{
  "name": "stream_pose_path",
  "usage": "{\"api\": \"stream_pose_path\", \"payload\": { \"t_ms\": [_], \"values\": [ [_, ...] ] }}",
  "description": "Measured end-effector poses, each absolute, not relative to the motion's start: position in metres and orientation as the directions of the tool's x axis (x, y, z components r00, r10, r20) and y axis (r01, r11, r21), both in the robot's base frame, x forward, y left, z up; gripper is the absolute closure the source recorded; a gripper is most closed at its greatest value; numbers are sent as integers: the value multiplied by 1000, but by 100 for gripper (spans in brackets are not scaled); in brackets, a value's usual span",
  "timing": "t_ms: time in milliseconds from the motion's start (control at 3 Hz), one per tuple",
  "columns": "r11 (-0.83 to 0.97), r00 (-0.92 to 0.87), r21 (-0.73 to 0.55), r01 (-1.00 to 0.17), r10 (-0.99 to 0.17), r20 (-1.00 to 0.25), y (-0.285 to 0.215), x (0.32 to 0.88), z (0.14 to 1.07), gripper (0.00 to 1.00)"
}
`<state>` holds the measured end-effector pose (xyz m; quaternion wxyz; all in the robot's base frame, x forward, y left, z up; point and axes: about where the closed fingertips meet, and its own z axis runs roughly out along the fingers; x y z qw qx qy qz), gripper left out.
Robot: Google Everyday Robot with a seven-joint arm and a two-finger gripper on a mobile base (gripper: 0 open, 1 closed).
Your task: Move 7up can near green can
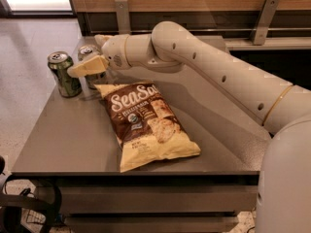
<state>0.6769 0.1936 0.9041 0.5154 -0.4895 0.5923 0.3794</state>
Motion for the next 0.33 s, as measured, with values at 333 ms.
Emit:
{"api": "stream_pose_path", "payload": {
  "t_ms": [333],
  "values": [
    [233,10,-55,-971,-189,-982,194,677,904,0]
  ]
}}
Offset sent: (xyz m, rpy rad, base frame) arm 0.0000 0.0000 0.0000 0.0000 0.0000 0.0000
